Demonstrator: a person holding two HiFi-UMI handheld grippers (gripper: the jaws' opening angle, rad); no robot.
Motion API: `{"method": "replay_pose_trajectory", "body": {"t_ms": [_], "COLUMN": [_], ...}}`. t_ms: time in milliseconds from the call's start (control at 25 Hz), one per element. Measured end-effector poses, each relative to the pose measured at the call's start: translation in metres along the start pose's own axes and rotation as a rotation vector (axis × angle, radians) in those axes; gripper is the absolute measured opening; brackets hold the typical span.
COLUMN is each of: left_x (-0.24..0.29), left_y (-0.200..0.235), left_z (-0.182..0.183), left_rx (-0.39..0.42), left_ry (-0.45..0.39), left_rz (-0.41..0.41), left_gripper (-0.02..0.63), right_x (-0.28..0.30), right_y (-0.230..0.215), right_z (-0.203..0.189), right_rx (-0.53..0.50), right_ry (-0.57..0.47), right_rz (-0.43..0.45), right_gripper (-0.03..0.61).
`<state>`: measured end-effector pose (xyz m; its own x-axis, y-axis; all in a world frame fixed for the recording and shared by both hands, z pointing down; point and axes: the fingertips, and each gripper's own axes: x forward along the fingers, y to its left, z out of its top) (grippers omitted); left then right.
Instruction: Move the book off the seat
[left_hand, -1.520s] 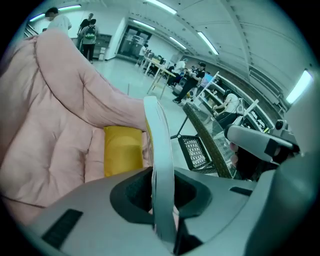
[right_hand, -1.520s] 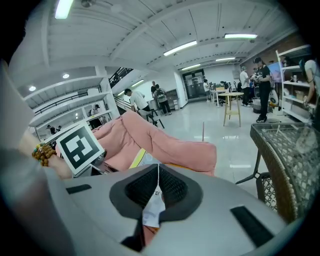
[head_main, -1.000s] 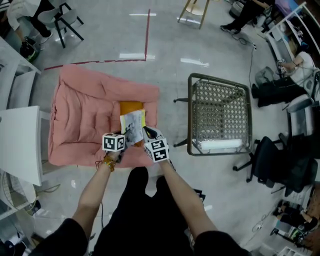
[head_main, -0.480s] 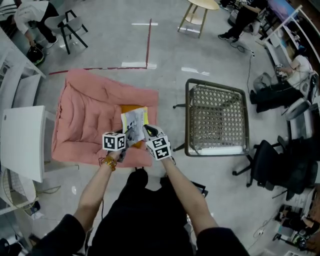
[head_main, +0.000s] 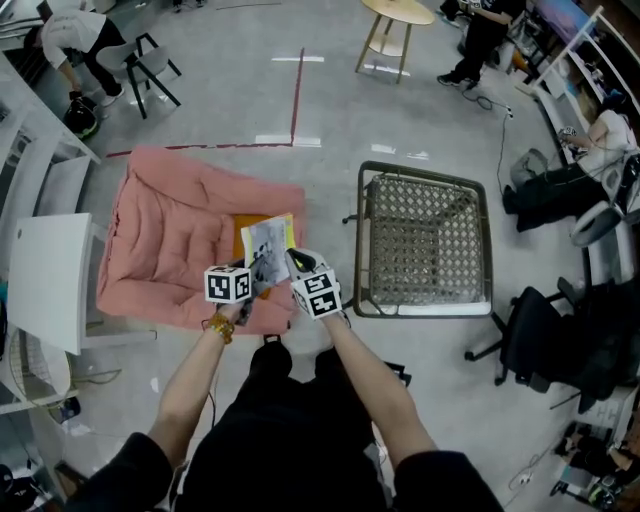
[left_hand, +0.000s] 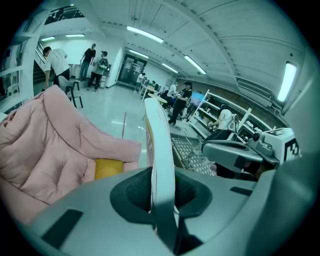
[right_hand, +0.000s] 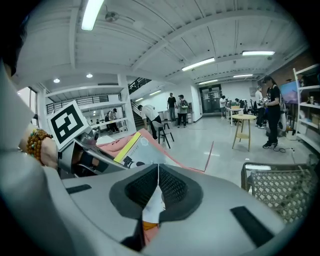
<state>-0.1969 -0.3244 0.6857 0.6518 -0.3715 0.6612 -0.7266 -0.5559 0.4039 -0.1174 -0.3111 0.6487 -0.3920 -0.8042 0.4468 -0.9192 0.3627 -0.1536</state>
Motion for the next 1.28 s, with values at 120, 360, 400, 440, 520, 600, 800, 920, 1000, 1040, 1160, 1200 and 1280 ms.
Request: {"method": "replay_pose_trajectory", "body": {"t_ms": [120,360,400,440,520,600,800,920,1000,1040,1160,1200,1280], "left_x": [0.007,0.025,0.027,0.029,0.032,0.035,0.041,0.045,0.047,0.048,0.049,0.05,0.052], "left_y": [-0.03,-0.093,-0.102,-0.111,-0.125,-0.135,-0.147,-0.148,-0.149,-0.151,-0.154,-0.155,-0.159], "left_z": [0.0,0.004,0.004,0.004,0.006,0.007,0.005,0.009,0.009,0.01,0.014,0.015,0.014], "left_rx": [0.006,0.01,0.01,0.011,0.011,0.008,0.013,0.016,0.016,0.017,0.024,0.025,0.026], "left_ry": [-0.013,-0.041,-0.046,-0.052,-0.063,-0.071,-0.08,-0.081,-0.08,-0.083,-0.091,-0.093,-0.091], "left_rz": [0.003,0.006,0.01,0.013,0.02,0.019,-0.022,-0.049,-0.066,-0.074,-0.095,-0.1,-0.106], "left_gripper": [0.071,0.071,0.071,0.071,0.071,0.071,0.071,0.071,0.071,0.071,0.071,0.071,0.071], "right_x": [-0.023,-0.069,-0.075,-0.081,-0.091,-0.099,-0.111,-0.115,-0.117,-0.118,-0.117,-0.118,-0.12], "right_y": [-0.02,-0.057,-0.064,-0.071,-0.083,-0.092,-0.101,-0.102,-0.1,-0.099,-0.101,-0.102,-0.104], "right_z": [-0.001,-0.003,-0.004,-0.005,-0.006,-0.009,-0.013,-0.013,-0.013,-0.012,-0.007,-0.005,-0.004], "right_rx": [0.001,0.003,0.002,0.002,-0.002,-0.003,-0.013,-0.026,-0.042,-0.049,-0.05,-0.048,-0.043], "right_ry": [-0.017,-0.034,-0.04,-0.044,-0.047,-0.04,-0.036,-0.023,-0.015,-0.011,-0.017,-0.024,-0.037], "right_rz": [0.004,0.021,0.021,0.022,0.024,0.02,-0.011,-0.039,-0.05,-0.054,-0.069,-0.073,-0.076], "right_gripper": [0.015,0.015,0.015,0.015,0.015,0.015,0.015,0.015,0.015,0.015,0.015,0.015,0.015]}}
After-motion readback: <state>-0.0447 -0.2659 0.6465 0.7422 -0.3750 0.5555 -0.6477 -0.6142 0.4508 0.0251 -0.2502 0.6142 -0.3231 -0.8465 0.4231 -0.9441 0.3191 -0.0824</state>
